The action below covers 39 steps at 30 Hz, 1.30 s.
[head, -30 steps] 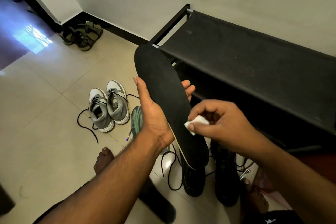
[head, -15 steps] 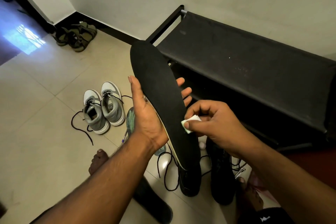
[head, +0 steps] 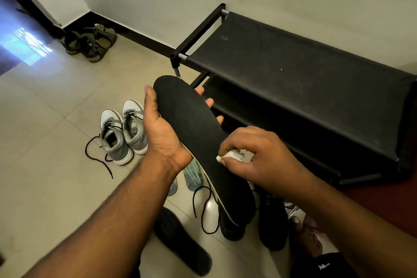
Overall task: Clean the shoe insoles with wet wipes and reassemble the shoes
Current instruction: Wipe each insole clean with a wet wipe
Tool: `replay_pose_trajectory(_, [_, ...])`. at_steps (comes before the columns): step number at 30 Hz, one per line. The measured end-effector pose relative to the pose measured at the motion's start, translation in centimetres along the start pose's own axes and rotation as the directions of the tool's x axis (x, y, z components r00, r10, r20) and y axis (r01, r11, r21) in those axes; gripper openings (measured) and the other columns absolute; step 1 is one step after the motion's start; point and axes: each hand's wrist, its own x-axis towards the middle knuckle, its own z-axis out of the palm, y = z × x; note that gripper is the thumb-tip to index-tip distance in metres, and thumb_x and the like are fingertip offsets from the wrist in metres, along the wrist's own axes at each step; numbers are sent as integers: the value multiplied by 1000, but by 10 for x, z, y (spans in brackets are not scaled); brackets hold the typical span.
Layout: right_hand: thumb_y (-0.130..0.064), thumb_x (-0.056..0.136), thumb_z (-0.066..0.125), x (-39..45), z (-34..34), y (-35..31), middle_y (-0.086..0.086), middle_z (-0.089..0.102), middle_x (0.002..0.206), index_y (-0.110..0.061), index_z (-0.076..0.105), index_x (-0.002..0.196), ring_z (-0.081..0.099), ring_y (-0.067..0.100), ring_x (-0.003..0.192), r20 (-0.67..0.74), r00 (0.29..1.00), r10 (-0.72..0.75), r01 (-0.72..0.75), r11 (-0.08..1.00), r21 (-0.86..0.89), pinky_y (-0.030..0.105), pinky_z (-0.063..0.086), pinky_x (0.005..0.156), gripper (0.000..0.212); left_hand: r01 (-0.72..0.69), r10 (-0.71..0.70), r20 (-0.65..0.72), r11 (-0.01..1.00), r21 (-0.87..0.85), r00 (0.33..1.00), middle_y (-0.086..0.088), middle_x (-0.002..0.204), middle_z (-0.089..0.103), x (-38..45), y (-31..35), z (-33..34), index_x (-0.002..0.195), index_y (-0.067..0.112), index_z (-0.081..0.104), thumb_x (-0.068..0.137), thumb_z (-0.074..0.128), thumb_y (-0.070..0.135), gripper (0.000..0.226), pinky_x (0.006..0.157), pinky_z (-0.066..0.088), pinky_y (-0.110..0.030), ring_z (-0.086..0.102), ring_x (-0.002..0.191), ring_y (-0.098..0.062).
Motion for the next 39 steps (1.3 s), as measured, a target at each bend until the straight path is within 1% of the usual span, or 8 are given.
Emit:
replay_pose_trajectory(7, [-8, 81, 73, 4, -7, 23, -8, 63, 87, -14, 71, 88, 60, 5, 81, -278, 956, 93, -101, 995, -14, 18, 46, 69, 9, 25, -26, 24, 999, 28, 999, -10, 128, 67, -1, -7, 4, 127, 17, 63, 88, 29, 78, 80, 82, 57, -53, 65, 116, -33])
replay_pose_trajectory(10, [-12, 82, 73, 3, -12, 7, -6, 66, 88, -12, 71, 88, 62, 6, 84, -133, 987, -87, 95, 994, 60, 16, 48, 72, 6, 25, -25, 7, 1000, 7, 1000, -12, 127, 67, -1, -7, 4, 112, 16, 72, 88, 31, 77, 77, 74, 59, -50, 65, 115, -34])
replay_pose_trajectory(13, [-17, 84, 69, -2, -3, -3, -5, 66, 89, -12, 72, 89, 62, 7, 84, 78, 980, -181, 175, 982, 71, 22, 52, 74, 8, 27, -27, -2, 1000, -7, 1000, -11, 125, 68, -1, -8, 2, 99, 14, 79, 89, 31, 77, 80, 89, 53, -59, 64, 117, -35])
replay_pose_trajectory(19, [-10, 81, 73, 4, 2, 26, -13, 64, 89, -20, 72, 87, 60, 1, 87, -204, 962, 184, -175, 983, 60, 15, 47, 76, 11, 105, -106, -14, 993, -50, 994, -13, 127, 67, -3, -17, 3, 132, 14, 61, 89, 34, 75, 79, 70, 60, -48, 65, 116, -35])
replay_pose_trajectory(23, [-8, 81, 73, 6, -5, 25, -12, 64, 85, -19, 72, 83, 60, 5, 85, -349, 906, 239, -198, 969, 150, 12, 44, 72, 11, 102, -103, -18, 994, -33, 995, -12, 127, 67, -3, -17, 2, 135, 16, 59, 89, 34, 76, 80, 85, 57, -48, 65, 115, -35])
replay_pose_trajectory(30, [-11, 81, 73, 2, -14, 9, -10, 65, 91, -17, 73, 89, 62, 6, 90, 197, 974, -113, 91, 989, 117, 14, 48, 77, 10, 71, -71, -38, 997, 25, 997, -12, 126, 68, -2, -17, 0, 132, 11, 61, 89, 33, 75, 82, 102, 46, -53, 65, 115, -33])
replay_pose_trajectory(33, [-10, 80, 74, 5, -9, 22, -11, 64, 88, -16, 73, 86, 61, 3, 87, 9, 1000, -7, 7, 998, 64, 13, 45, 77, 9, 104, -103, -26, 994, 20, 994, -13, 127, 67, -2, -21, -1, 123, 12, 66, 90, 32, 75, 79, 90, 56, -50, 64, 117, -34])
replay_pose_trajectory(39, [-8, 78, 76, 8, -23, 29, -6, 66, 87, -15, 73, 84, 61, 7, 85, -251, 955, 159, -136, 985, 107, 12, 44, 71, 9, 122, -123, 31, 992, 23, 992, -14, 130, 65, -2, -27, -3, 136, 16, 58, 89, 34, 75, 79, 103, 45, -57, 61, 120, -37])
